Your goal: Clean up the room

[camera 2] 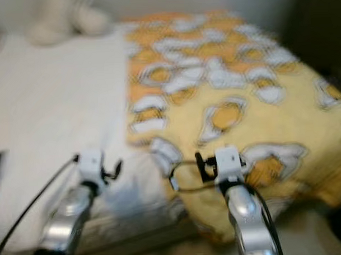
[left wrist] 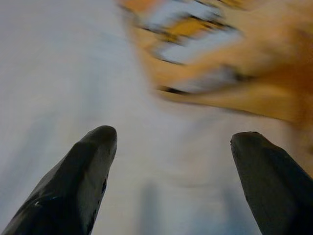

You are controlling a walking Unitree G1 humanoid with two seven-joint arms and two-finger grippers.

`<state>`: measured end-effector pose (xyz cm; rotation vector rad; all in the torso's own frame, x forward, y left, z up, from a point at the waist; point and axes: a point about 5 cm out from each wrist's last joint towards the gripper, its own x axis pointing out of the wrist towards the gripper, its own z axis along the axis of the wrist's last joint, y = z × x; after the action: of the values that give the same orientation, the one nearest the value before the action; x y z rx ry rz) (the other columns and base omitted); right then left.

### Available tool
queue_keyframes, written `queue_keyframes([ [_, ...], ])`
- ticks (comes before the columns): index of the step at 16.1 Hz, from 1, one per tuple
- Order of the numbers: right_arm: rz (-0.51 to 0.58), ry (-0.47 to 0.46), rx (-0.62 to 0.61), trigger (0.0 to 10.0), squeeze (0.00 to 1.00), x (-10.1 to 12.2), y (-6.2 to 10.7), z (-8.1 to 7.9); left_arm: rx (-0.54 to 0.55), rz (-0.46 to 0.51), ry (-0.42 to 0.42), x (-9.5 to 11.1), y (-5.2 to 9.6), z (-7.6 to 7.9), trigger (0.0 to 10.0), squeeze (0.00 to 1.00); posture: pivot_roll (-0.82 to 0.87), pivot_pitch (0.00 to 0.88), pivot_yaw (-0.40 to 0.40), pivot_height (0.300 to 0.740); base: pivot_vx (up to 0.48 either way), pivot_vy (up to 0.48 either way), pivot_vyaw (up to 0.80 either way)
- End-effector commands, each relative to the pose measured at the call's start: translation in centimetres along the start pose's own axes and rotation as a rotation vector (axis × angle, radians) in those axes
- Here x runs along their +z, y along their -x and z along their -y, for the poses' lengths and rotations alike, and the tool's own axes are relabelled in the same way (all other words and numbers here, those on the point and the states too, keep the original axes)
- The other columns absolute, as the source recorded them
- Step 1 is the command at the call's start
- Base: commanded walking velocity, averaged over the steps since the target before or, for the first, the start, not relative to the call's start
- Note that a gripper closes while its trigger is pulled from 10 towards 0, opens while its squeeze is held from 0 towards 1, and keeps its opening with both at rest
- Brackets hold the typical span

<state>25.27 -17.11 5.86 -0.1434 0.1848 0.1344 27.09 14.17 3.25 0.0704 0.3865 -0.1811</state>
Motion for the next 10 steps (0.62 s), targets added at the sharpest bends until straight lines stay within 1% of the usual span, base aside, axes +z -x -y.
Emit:
queue_keyframes([
  [1, 0.006, 0.014, -0.019, 10.0, 0.0, 0.1, 0.2, 0.4, -0.018, -0.023, 0.01, -0.4, -0.1, 0.2, 10.0, 0.0, -0.14, 0.0, 0.046, 0.735, 0.0, 0.0, -0.74],
  [3, 0.005, 0.015, -0.028, 10.0, 0.0, -0.1, 0.5, 0.6, -0.044, -0.028, -0.001, -0.8, 0.0, 0.7, 10.0, 0.0, -0.15, 0.0, 0.047, 0.735, 0.0, 0.0, -0.74],
  [4, 0.005, 0.015, -0.03, 10.0, 0.0, -0.2, 0.7, 0.5, -0.044, -0.058, -0.002, -1.6, 0.1, 0.9, 10.0, 0.0, -0.16, 0.0, 0.048, 0.735, 0.0, 0.0, -0.68],
  [5, 0.011, 0.014, -0.034, 10.0, 0.0, -0.3, 1.0, 0.5, -0.026, -0.12, 0.018, -3.0, 0.4, 0.9, 10.0, 0.0, -0.16, 0.0, 0.047, 0.735, 0.0, 0.0, 0.0],
  [6, 0.011, 0.017, -0.035, 10.0, 0.0, -0.4, 1.2, 0.5, 0.007, -0.189, 0.066, -4.5, 0.9, 0.5, 10.0, 0.0, -0.16, 0.0, 0.047, 0.735, 0.0, 0.0, 0.0],
  [7, 0.01, 0.018, -0.035, 10.0, 0.0, -0.4, 1.3, 0.6, 0.003, -0.208, 0.08, -5.0, 1.2, 0.6, 10.0, 0.0, -0.16, 0.0, 0.045, 0.735, 0.0, 0.0, 0.0],
  [8, 0.005, 0.02, -0.036, 10.0, 0.0, -0.6, 1.4, 0.7, -0.047, -0.24, 0.107, -6.1, 2.2, 1.0, 10.0, 0.0, -0.16, 0.0, 0.044, 0.735, 0.0, 0.0, 0.0],
  [9, 0.004, 0.022, -0.035, 10.0, 0.0, -0.6, 1.4, 0.7, -0.129, -0.265, 0.165, -6.4, 2.7, 1.8, 10.0, 0.0, -0.16, 0.0, 0.044, 0.735, 0.0, 0.0, 0.0],
  [10, 0.001, 0.022, -0.034, 10.0, 0.0, -0.7, 1.3, 0.8, -0.236, -0.27, 0.205, -6.3, 3.1, 2.8, 10.0, 0.0, -0.15, 0.0, 0.042, 0.735, 0.0, 0.0, 0.0],
])
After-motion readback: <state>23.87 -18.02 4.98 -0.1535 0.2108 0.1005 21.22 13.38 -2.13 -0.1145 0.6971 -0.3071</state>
